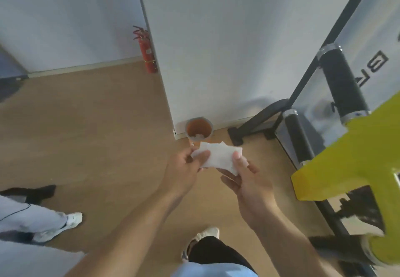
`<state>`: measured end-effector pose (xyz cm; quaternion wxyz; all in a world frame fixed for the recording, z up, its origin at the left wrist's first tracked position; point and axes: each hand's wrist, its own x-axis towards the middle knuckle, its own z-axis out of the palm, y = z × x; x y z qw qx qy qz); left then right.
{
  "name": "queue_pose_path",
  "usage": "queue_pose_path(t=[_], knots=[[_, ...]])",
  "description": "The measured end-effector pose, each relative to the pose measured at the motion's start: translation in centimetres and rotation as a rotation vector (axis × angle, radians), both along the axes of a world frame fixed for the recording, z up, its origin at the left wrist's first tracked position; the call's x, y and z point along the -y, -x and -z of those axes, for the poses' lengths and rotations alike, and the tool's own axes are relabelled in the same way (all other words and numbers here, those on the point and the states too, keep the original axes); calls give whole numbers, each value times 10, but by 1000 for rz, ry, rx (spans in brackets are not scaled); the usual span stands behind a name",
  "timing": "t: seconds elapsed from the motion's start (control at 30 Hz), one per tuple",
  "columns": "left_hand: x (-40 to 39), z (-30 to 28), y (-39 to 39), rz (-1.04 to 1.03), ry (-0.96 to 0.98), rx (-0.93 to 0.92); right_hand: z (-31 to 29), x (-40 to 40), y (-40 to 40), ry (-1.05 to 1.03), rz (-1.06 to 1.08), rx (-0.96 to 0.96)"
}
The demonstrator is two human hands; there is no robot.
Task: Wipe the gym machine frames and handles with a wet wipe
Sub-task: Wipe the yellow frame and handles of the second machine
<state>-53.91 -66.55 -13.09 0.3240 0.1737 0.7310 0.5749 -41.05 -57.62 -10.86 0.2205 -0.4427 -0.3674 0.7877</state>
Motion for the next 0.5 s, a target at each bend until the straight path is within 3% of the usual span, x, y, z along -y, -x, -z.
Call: queue_pose_path(t=[0.17, 0.33, 0.5], knots=[[-69, 0, 40, 196, 9, 11, -19, -28, 23, 0, 341, -86], [-140, -6, 45, 405, -20, -19, -44, -52, 25, -161, 645, -192], [-196, -16, 31, 701, -64, -107, -53, -60, 26, -480, 771, -23]])
